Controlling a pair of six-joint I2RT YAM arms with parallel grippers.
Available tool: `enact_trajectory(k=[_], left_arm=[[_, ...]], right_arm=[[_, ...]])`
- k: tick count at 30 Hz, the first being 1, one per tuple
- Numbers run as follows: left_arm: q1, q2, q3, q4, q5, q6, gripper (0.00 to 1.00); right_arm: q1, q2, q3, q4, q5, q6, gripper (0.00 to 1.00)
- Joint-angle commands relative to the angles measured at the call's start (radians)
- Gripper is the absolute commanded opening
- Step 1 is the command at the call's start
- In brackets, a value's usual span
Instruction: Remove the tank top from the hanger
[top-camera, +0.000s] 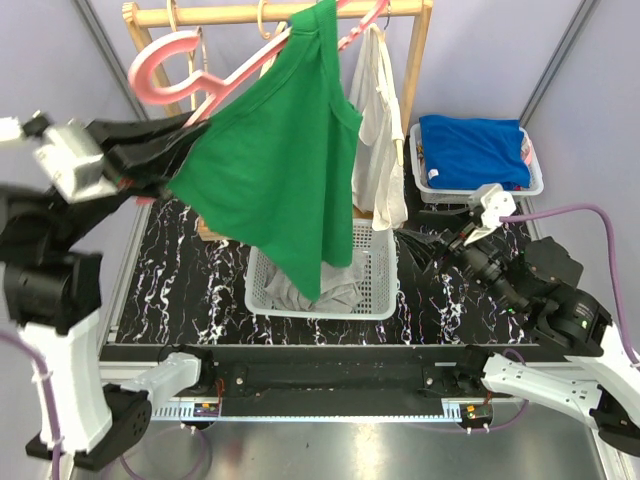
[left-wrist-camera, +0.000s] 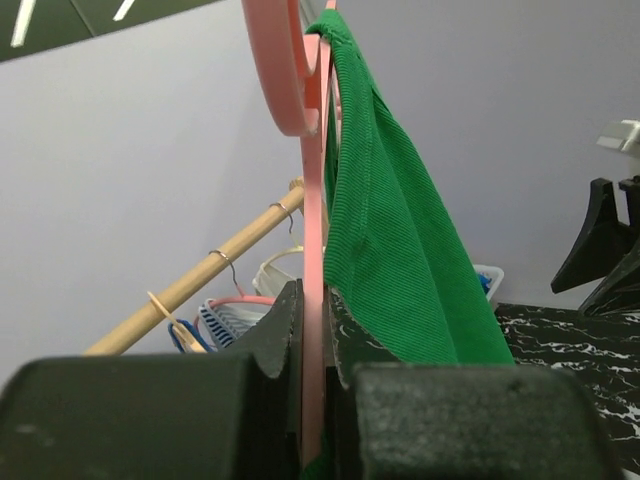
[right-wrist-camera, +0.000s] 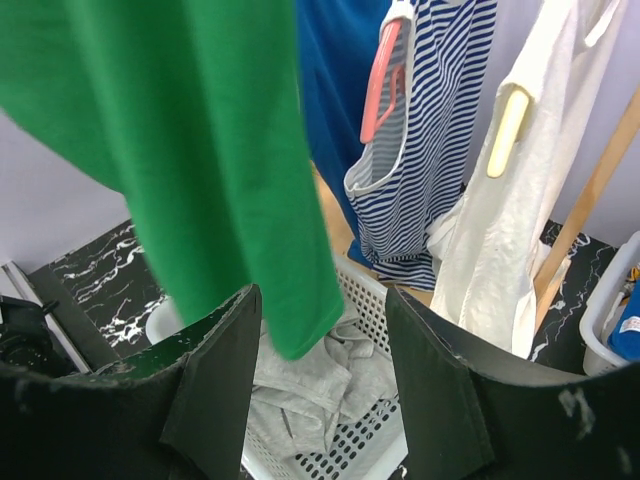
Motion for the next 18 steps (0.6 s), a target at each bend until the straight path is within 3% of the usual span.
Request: enact_trajectory(k=[1, 5, 18], left_arm=[[0.003, 0.089, 0.017, 0.141, 0.074, -0.036, 0.00], [0.003, 0.114, -0.017, 0.141, 0.146, -0.038, 0.00], [-0.038, -0.010, -0.443, 0.036, 0.212, 0.021, 0.00]], right_arm=[[-0.001, -0.028, 0.007, 0.026, 0.039, 0.010, 0.61], [-0.001, -0.037, 0.013, 0.024, 0.047, 0.010, 0.61], [-0.001, 0.041, 0.087, 0.042, 0.061, -0.042, 0.67]])
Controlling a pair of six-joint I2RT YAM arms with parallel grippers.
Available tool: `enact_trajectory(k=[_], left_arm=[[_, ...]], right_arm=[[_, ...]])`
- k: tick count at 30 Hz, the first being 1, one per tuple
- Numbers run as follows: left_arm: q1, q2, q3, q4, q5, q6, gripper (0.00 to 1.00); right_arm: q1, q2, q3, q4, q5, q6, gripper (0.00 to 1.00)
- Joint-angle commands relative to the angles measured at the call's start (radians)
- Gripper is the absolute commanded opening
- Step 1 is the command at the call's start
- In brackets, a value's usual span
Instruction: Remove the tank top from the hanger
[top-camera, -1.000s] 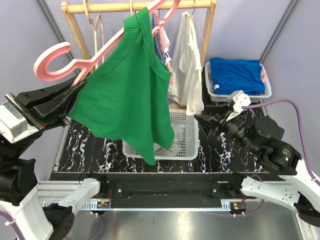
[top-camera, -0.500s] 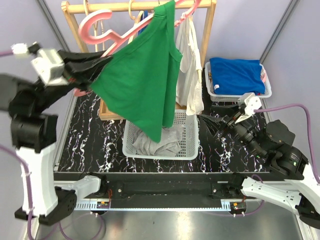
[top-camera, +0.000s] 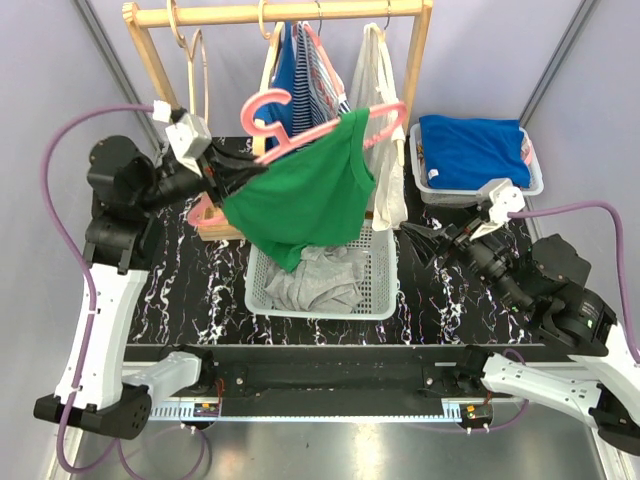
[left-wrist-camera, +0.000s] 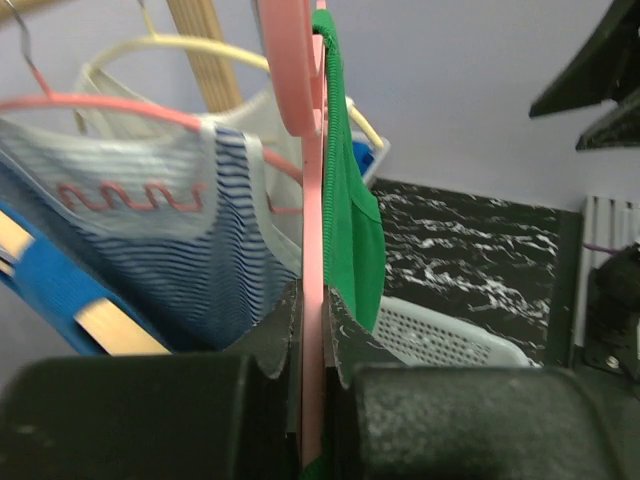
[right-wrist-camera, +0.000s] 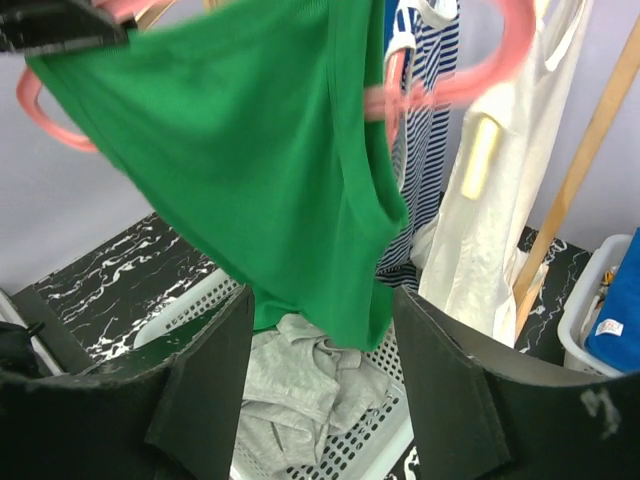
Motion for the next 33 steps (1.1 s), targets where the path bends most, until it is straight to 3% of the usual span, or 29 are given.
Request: enact_trajectory(k=[1, 16, 33], left_arm=[[-0.028, -0.068, -0.058, 0.026, 0.051, 0.033, 0.00], [-0.089, -0.140, -0.162, -0.060, 0.037, 0.122, 0.00], [-0.099, -0.172, -0.193, -0.063, 0.014, 0.141, 0.00]], right_arm=[[-0.001, 0.049, 0.055, 0.048, 0.016, -0.038, 0.68], [-0.003, 0.253, 0.064, 0.255, -0.024, -0.087, 0.76], [-0.003, 0.331, 0.095, 0.366, -0.111, -0.031, 0.69]])
